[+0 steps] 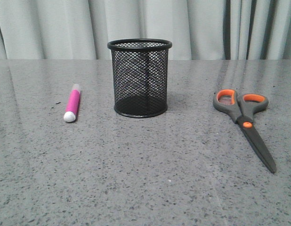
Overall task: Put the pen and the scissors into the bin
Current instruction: 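Move the left gripper toward the pink marker beside the mesh holder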
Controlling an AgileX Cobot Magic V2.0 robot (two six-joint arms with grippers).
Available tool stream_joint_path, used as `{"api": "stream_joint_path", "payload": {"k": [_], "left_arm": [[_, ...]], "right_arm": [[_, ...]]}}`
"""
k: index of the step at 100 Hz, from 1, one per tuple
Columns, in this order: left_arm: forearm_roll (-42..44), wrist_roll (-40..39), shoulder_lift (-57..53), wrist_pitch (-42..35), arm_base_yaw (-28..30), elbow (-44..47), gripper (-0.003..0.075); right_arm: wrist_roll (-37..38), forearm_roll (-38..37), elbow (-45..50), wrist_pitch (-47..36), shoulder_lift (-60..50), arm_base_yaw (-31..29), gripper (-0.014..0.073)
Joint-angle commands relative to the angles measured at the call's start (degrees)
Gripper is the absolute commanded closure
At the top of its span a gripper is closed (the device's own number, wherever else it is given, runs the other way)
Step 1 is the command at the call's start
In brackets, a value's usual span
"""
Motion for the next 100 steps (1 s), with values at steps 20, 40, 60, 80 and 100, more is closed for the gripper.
{"api": "stream_joint_path", "payload": {"k": [20,40,60,80,100], "left_arm": [[-20.2,-0.6,-1.8,-5.1,0.1,1.4,0.074],[-29.9,-0.6,-1.8,-4.9,0.1,0.2,0.074],[-28.8,-0.6,0.7,3.5,0.1,-7.2,0.074],[-19.7,-0.5,11.2,17.3,0.1,-19.2,0.074],[-17.3,1.9,26.3,33.3,0.1,-31.4,0.074]], "right_arm": [[-0.2,18.4,0.6,-7.2,-1.3,-0.2,0.0659],[-0.2,26.9,-0.2,-6.4,-1.3,-0.2,0.0658],[-0.3,25.8,-6.1,1.1,0.5,-0.2,0.0648],[-0.3,20.1,-16.4,14.1,12.8,-0.2,0.0648],[-0.3,18.8,-29.1,28.1,29.3,-0.2,0.0648]]}}
